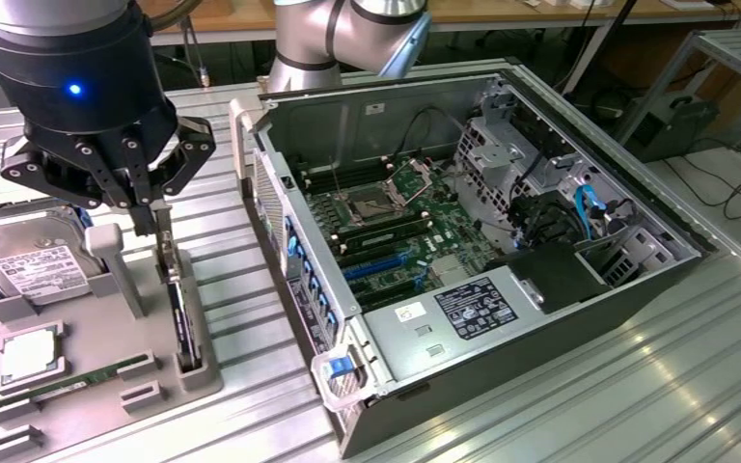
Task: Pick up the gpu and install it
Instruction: 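Pick up the gpu and move the gpu toward the slot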
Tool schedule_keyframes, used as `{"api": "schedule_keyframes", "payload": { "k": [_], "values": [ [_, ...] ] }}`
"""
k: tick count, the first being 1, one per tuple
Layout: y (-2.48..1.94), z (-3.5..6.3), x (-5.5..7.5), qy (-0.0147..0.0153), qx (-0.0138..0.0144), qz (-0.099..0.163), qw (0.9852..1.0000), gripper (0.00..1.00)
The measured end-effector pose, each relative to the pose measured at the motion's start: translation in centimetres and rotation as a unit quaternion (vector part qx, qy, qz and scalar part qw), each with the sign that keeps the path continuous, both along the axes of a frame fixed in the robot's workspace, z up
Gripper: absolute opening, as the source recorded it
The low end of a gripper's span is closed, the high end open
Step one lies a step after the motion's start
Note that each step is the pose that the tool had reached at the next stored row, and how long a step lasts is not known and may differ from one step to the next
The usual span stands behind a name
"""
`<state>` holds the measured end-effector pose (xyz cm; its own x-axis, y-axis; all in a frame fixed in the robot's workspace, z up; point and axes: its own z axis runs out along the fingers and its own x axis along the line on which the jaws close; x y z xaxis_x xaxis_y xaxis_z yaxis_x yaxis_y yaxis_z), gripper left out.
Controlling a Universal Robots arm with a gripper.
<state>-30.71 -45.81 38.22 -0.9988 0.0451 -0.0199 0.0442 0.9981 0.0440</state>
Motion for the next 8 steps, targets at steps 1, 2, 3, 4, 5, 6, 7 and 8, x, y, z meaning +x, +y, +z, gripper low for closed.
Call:
{"api": "schedule_keyframes", "payload": {
  "k": [1, 2, 3, 4, 5, 6, 7, 8],
  "values": [
    [0.0, 0.0, 0.0, 0.0, 0.0, 0.0, 1.0, 0.11],
    [0.0, 0.0, 0.0, 0.0, 0.0, 0.0, 1.0, 0.11],
    [0.0, 0.0, 0.0, 0.0, 0.0, 0.0, 1.0, 0.11],
    [-0.01, 0.0, 0.0, 0.0, 0.0, 0.0, 1.0, 0.11],
    [-0.01, 0.0, 0.0, -0.0001, 0.0001, 0.0, 1.0, 0.11],
    [-0.01, 0.0, 0.0, 0.0, 0.0, 0.0, 1.0, 0.11],
    [-0.01, 0.0, 0.0, 0.0, 0.0, 0.0, 1.0, 0.11],
    [0.0, 0.0, 0.0, 0.0, 0.0, 0.0, 1.0, 0.11]
  ]
}}
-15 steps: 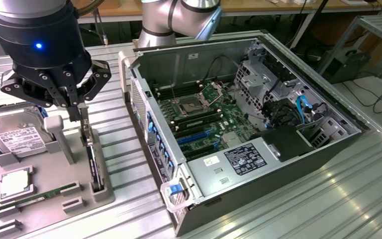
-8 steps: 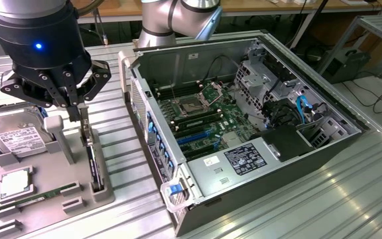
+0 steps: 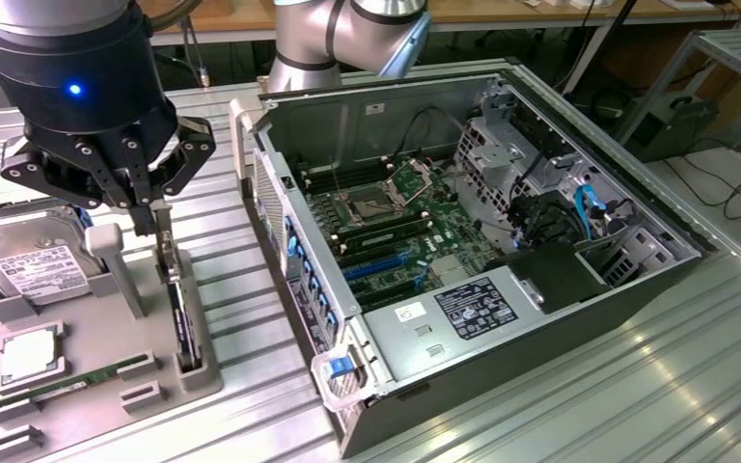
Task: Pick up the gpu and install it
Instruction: 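Pick up the gpu and move the gpu toward the slot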
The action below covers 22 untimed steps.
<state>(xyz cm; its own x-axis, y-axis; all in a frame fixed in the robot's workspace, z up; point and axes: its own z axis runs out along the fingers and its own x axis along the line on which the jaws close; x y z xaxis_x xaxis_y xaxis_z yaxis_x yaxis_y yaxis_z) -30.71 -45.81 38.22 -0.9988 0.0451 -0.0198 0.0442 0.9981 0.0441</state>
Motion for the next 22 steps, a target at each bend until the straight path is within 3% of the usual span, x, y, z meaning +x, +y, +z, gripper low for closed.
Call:
{"api": "schedule_keyframes", "payload": {
  "k": [2, 3, 5, 7, 10, 12, 16, 22],
  "values": [
    [0.0, 0.0, 0.0, 0.0, 0.0, 0.0, 1.0, 0.17],
    [0.0, 0.0, 0.0, 0.0, 0.0, 0.0, 1.0, 0.29],
    [0.0, 0.0, 0.0, 0.0, 0.0, 0.0, 1.0, 0.29],
    [0.01, 0.0, 0.0, 0.0, 0.0, 0.0, 1.0, 0.42],
    [0.79, -0.61, 0.0, 0.0, -0.0008, 0.005, 1.0, 0.54],
    [1.03, -1.04, 0.0, -0.0001, -0.0007, 0.014, 0.9999, 0.54],
    [1.01, -1.74, 0.0, -0.0001, -0.0007, 0.024, 0.9997, 0.54],
    [0.98, -2.0, 0.0, -0.0002, -0.0008, 0.029, 0.9996, 0.54]
  ]
}}
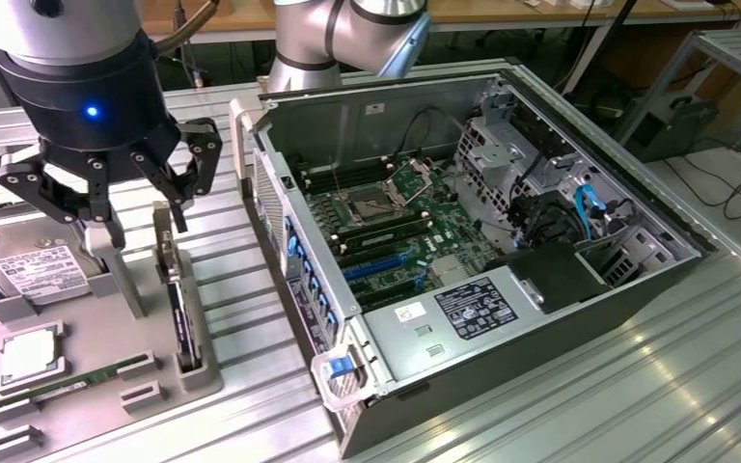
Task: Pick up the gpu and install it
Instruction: 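Pick up the gpu and move the gpu toward the slot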
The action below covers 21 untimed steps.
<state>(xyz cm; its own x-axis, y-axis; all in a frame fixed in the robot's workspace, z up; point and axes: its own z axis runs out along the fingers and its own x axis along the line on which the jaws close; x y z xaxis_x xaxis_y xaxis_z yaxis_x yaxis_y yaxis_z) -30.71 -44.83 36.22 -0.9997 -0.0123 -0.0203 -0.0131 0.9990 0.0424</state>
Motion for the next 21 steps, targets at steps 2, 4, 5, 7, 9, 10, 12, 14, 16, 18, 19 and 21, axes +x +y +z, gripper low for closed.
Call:
{"api": "schedule_keyframes", "payload": {
  "k": [2, 4, 5, 7, 9, 10, 12, 14, 16, 18, 19, 21],
  "values": [
    [-0.01, -0.18, 0.0, -0.0002, 0.0002, 0.001, 1.0, 0.54],
    [-0.01, -0.29, 0.0, -0.0001, 0.0001, 0.001, 1.0, 0.54],
    [-0.02, -0.32, 0.0, 0.0, 0.0, 0.001, 1.0, 0.54],
    [-0.02, -0.4, 0.0, -0.0001, 0.0002, 0.001, 1.0, 0.54],
    [-0.02, -0.45, 0.0, -0.0001, 0.0001, 0.001, 1.0, 0.54],
    [-0.02, -0.49, 0.0, -0.0002, 0.0001, 0.001, 1.0, 0.54],
    [-0.02, -0.53, 0.0, -0.0002, 0.0001, 0.001, 1.0, 0.54],
    [-0.02, -0.58, 0.0, -0.0002, 0.0001, 0.001, 1.0, 0.54],
    [-0.02, -0.63, 0.0, -0.0002, 0.0002, 0.001, 1.0, 0.54],
    [-0.02, -0.68, 0.0, -0.0002, 0.0002, 0.001, 1.0, 0.54],
    [-0.02, -0.7, 0.0, -0.0002, 0.0002, 0.001, 1.0, 0.54],
    [-0.02, -0.76, 0.0, -0.0003, 0.0002, 0.001, 1.0, 0.54]
  ]
}}
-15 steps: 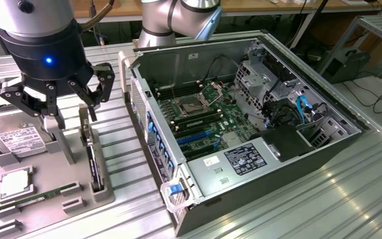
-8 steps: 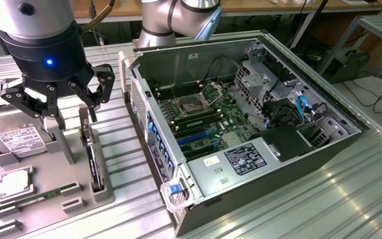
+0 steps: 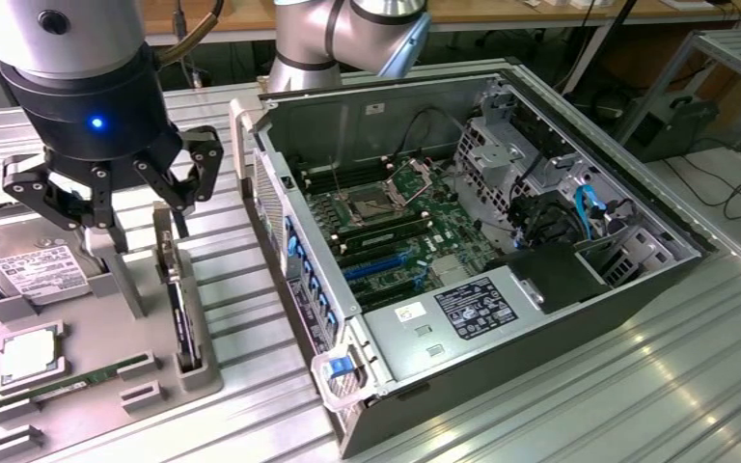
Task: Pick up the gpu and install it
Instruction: 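Pick up the gpu and move the gpu toward the slot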
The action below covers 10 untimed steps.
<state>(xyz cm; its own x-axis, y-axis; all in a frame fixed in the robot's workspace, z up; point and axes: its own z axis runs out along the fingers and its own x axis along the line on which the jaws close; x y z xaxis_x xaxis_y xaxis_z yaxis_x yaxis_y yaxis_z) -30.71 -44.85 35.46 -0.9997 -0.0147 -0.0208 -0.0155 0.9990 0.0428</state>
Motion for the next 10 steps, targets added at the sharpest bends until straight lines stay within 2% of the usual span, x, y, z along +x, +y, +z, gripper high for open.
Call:
{"api": "schedule_keyframes", "payload": {
  "k": [10],
  "values": [
    [0.0, -0.32, 0.0, 0.0001, -0.0001, 0.0, 1.0, 0.54]
  ]
}}
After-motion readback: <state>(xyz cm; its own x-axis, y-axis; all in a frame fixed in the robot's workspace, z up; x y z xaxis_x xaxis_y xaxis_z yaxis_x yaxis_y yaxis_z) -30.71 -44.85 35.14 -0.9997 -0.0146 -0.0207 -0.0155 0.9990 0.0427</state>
